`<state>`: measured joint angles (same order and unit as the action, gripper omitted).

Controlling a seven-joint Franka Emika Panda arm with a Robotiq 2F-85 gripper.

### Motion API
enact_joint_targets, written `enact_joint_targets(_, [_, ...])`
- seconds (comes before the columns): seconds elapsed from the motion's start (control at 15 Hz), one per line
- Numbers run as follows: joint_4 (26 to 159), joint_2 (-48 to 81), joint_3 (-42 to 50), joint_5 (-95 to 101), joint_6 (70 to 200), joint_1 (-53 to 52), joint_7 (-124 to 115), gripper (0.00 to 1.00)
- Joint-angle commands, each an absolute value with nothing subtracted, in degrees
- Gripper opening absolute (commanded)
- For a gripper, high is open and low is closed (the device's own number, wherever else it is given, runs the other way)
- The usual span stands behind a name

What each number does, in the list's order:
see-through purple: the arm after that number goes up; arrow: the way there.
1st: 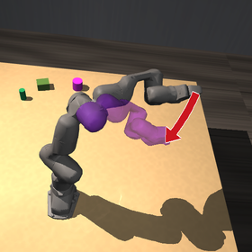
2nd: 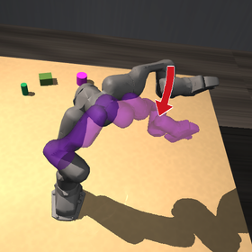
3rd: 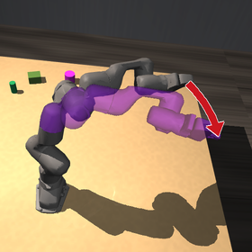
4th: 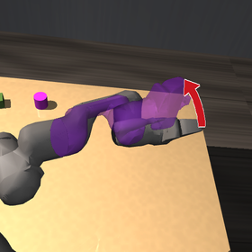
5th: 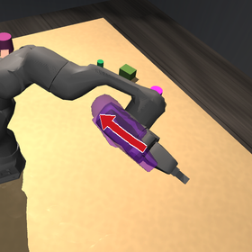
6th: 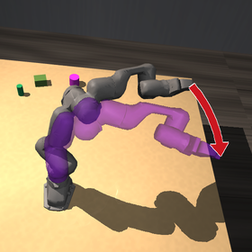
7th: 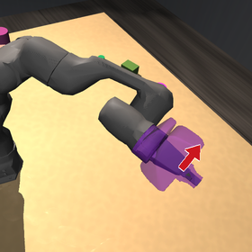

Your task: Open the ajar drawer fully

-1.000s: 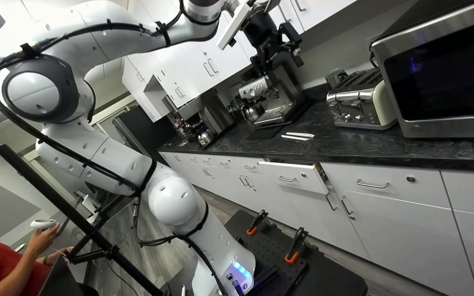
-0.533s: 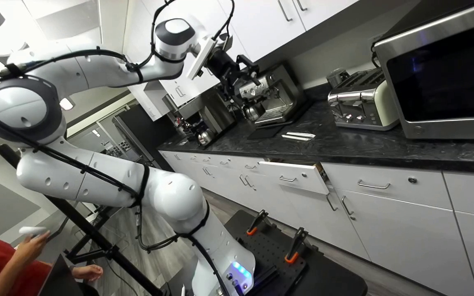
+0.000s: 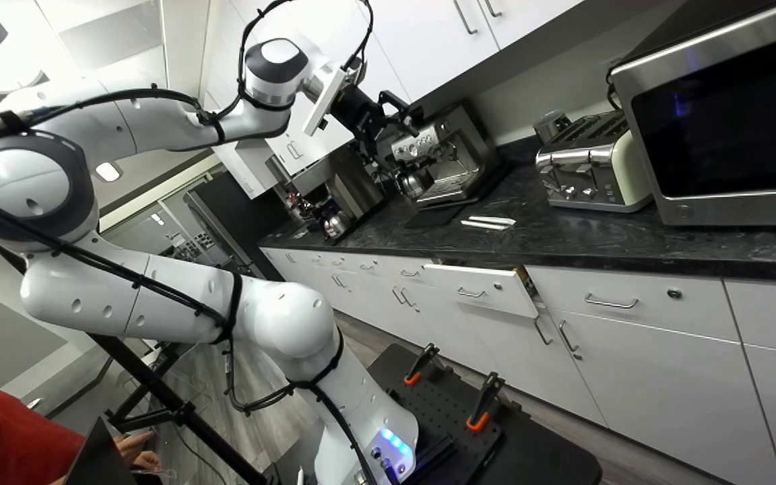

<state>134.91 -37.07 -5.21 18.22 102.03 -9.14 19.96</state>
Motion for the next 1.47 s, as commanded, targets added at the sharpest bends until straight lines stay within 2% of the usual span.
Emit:
enact_joint_targets(0.0, [132.34,-30.25,-9.55,16.97,111.75,-14.55,18.71,1.0])
enact_joint_targets(0.4, [130.23,-18.14,-19.72,19.21,123.39,-21.69,21.5,1.0])
enact_joint_targets(0.87, [130.64,-17.09,-20.75,19.78,124.28,-22.15,20.0,1.0])
enact_joint_targets(1.4, [137.76,-9.7,-33.21,45.33,140.51,-23.21,0.29,1.0])
